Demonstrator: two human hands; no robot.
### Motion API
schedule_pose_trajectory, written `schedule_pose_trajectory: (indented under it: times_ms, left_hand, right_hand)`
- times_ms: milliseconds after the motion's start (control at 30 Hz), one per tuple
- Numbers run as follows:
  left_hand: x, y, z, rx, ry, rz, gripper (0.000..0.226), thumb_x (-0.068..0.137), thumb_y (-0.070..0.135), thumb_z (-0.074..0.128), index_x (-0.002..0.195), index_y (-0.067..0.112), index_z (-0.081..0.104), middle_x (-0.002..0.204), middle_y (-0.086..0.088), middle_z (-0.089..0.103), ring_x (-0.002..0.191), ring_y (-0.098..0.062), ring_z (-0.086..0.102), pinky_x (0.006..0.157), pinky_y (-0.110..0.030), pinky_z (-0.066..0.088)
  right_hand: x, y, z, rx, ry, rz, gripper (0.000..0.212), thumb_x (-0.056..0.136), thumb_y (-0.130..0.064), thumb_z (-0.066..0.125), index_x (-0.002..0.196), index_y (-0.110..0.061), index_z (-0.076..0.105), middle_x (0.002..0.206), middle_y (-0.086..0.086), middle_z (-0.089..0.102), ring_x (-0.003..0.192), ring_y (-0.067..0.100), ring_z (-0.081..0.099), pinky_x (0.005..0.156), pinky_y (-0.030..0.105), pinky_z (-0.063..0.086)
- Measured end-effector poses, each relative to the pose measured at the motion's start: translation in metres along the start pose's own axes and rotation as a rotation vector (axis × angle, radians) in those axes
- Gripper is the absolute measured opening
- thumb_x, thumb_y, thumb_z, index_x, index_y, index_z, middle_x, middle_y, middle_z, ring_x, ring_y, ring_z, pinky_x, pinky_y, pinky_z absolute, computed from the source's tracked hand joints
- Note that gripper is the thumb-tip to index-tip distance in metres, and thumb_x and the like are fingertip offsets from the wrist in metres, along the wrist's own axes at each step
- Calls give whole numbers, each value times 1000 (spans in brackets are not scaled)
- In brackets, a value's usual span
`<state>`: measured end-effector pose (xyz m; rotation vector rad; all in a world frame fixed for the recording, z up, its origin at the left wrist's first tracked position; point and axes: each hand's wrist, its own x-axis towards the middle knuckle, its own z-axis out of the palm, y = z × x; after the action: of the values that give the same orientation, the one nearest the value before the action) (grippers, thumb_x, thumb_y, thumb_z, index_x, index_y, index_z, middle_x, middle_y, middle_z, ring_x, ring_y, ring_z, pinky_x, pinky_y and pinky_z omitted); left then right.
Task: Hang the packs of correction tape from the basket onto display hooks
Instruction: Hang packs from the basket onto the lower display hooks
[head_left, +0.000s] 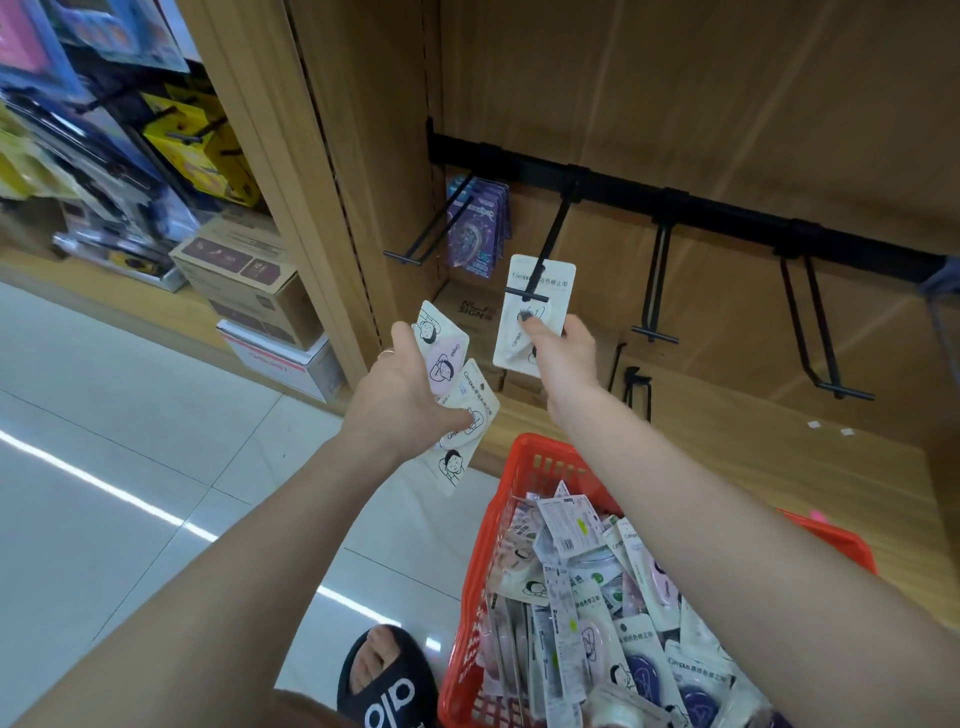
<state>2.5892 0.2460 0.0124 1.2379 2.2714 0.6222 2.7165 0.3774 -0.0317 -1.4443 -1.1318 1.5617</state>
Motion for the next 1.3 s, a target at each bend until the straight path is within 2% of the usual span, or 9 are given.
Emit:
schedule_pose_trajectory:
  times_ms: [133,233,400,567,733,867,1000,1200,1300]
  left_hand:
    - [4,10,4,-62,-39,21,79,66,37,98,105,22,31,113,-5,66,96,-27,69,75,-49,61]
    - [7,19,4,-108,-51,70,76,68,35,97,105,23,31,115,-1,67,96,-23,70,68,-45,63]
    - [7,30,-2,-217,-109,24,71,72,30,95,108,21,35,112,7,67,89,-12,71,50,-30,61]
    - [4,35,-4,-266,-179,30,69,74,29,94,112,20,37,114,9,67,87,-11,72,47,-27,59]
    - [1,35,-1,-239,-229,75,72,71,29,95,116,25,38,112,10,67,97,-15,69,53,-38,62]
    - [-4,36,2,-224,-310,138,75,66,33,95,119,27,43,106,11,68,95,-11,71,66,-48,64]
    - [-11,38,5,-230,-361,185,74,64,34,97,119,32,49,109,14,69,99,-7,71,82,-45,63]
    - [-12,43,2,-292,-384,128,57,71,24,96,112,26,56,108,10,74,94,-7,75,78,-38,65]
    - [-14,45,0,-332,-377,98,48,77,21,91,112,22,59,111,9,72,90,-12,77,75,-42,65]
  right_hand:
    - [38,-18,16,78,75,48,28,98,-30,71,121,-16,63,104,-7,69,96,18,65,83,29,51]
    - [63,-30,24,165,91,116,74,90,-47,77,150,-12,48,140,3,62,125,27,62,110,43,50]
    - [92,-35,24,184,116,183,58,84,-51,82,121,-13,60,120,6,73,103,25,73,70,33,55]
    - [81,-26,8,111,38,238,96,68,-64,82,147,-23,45,138,-1,56,123,28,58,110,46,43]
    - [10,-15,-27,89,-270,193,36,86,-39,71,109,-11,68,106,8,74,95,25,70,84,41,55]
    - [-27,-9,-58,-67,-476,98,43,81,-23,79,120,-9,67,113,15,76,106,37,74,90,53,57]
    - [-43,-8,-81,15,-469,108,35,93,-9,75,124,-6,61,114,17,76,99,33,76,84,48,60]
    - [-53,2,-107,184,-317,148,20,92,-8,75,101,-6,57,119,19,75,100,29,75,81,40,59]
    - [-58,6,-122,136,-285,113,28,90,-3,76,111,-3,58,120,16,75,109,29,74,87,39,59]
